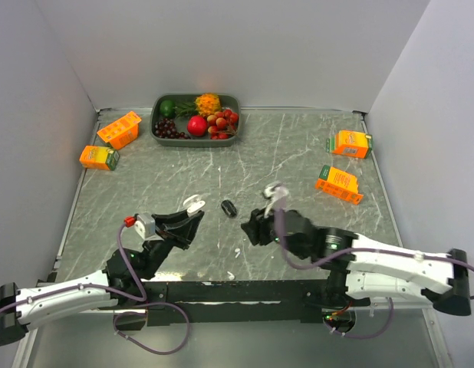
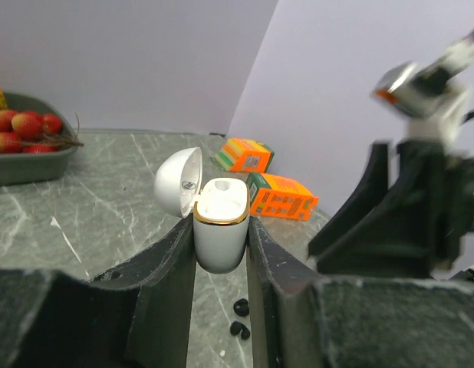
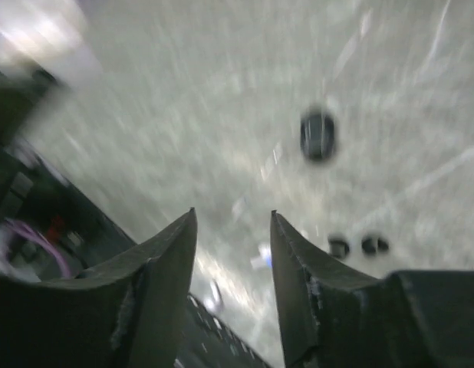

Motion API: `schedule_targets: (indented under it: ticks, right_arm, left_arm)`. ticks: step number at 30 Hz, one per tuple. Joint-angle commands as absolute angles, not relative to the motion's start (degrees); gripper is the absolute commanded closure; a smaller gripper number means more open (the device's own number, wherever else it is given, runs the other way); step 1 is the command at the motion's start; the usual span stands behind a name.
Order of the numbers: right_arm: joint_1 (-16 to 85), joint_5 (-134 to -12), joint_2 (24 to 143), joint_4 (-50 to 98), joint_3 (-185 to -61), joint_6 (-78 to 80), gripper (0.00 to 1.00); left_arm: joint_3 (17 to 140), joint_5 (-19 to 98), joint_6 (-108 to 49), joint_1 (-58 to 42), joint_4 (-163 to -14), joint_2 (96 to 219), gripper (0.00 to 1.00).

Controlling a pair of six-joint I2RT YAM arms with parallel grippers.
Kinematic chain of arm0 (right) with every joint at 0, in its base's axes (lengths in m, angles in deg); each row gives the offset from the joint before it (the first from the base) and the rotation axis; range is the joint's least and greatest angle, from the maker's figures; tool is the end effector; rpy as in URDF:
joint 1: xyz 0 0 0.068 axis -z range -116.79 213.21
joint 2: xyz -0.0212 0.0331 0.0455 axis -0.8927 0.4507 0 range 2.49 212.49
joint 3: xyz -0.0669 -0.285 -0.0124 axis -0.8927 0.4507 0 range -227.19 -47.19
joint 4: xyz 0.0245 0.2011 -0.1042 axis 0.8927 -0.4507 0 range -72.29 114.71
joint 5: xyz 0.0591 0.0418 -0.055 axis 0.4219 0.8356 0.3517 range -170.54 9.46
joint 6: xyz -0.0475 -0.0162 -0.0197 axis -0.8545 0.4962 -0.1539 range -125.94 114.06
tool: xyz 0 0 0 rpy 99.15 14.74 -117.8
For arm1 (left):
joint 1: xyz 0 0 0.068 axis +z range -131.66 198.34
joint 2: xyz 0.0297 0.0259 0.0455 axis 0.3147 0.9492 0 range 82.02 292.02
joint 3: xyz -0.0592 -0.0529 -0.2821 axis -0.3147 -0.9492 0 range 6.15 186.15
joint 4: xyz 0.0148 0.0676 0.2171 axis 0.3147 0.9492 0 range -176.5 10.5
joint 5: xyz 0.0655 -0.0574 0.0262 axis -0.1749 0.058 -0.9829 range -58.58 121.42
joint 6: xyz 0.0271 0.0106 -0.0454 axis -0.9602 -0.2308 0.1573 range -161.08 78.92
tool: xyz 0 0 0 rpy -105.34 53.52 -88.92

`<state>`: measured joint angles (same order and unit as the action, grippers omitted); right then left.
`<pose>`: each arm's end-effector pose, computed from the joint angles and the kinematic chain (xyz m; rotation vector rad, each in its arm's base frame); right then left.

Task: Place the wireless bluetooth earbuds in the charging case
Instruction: Pick up the earbud from the center of the board.

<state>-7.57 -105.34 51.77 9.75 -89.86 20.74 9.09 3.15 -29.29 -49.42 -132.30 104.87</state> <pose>0.0626 0.1341 0.3258 -0.4636 1.9234 0.7163 0.0418 -0.0575 0.2555 0.1301 1.2217 -0.9441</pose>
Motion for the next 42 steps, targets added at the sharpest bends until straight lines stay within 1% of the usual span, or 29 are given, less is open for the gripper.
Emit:
schedule_targets:
  ticks: [1, 5, 7, 9, 10, 12, 16, 24, 29, 38, 42]
  right_arm:
    - [-6.9, -94.8, 62.4, 2.9, -88.8, 27.3, 0.52]
    - [-6.1, -89.3, 70.6, 5.5, -89.1, 27.7, 0.53]
    - [-5.7, -88.2, 73.8, 6.5, -89.2, 28.0, 0.52]
    - [-5.0, -87.2, 76.2, 7.1, -89.7, 28.7, 0.49]
    - [-4.7, -87.1, 76.7, 7.2, -89.8, 29.0, 0.44]
    - [-4.1, -86.7, 78.3, 7.4, -90.1, 29.4, 0.39]
    - [-3.0, -86.0, 81.2, 8.7, -89.6, 30.4, 0.37]
    - [-0.8, -86.3, 85.5, 12.1, -90.2, 31.3, 0.44]
    - [-0.2, -86.5, 88.4, 12.1, -91.5, 30.5, 0.45]
    - [0.5, -86.9, 89.3, 14.0, -90.4, 30.7, 0.48]
    - [0.7, -86.7, 90.2, 14.2, -91.0, 30.5, 0.53]
  left_arm:
    - [12.2, 2.3, -26.4, -49.2, -122.7, 101.5, 0.99]
    - [13.4, 4.3, -25.7, -49.2, -117.9, 98.6, 0.99]
    - [14.0, 4.7, -25.2, -49.2, -116.2, 97.8, 0.99]
    - [14.1, 4.8, -24.7, -49.3, -113.9, 96.5, 0.99]
    - [14.1, 4.9, -24.4, -49.3, -113.4, 95.6, 0.99]
    - [13.9, 4.9, -23.9, -49.3, -112.1, 94.6, 0.99]
    - [13.4, 4.3, -23.7, -49.3, -110.5, 92.1, 0.99]
    - [13.4, 3.6, -24.5, -49.3, -109.0, 90.5, 0.99]
    - [13.7, 3.6, -24.6, -49.3, -107.9, 89.9, 0.99]
    - [13.2, 3.5, -24.6, -49.3, -108.3, 89.5, 0.99]
    - [13.2, 3.4, -24.5, -49.2, -108.4, 89.6, 0.99]
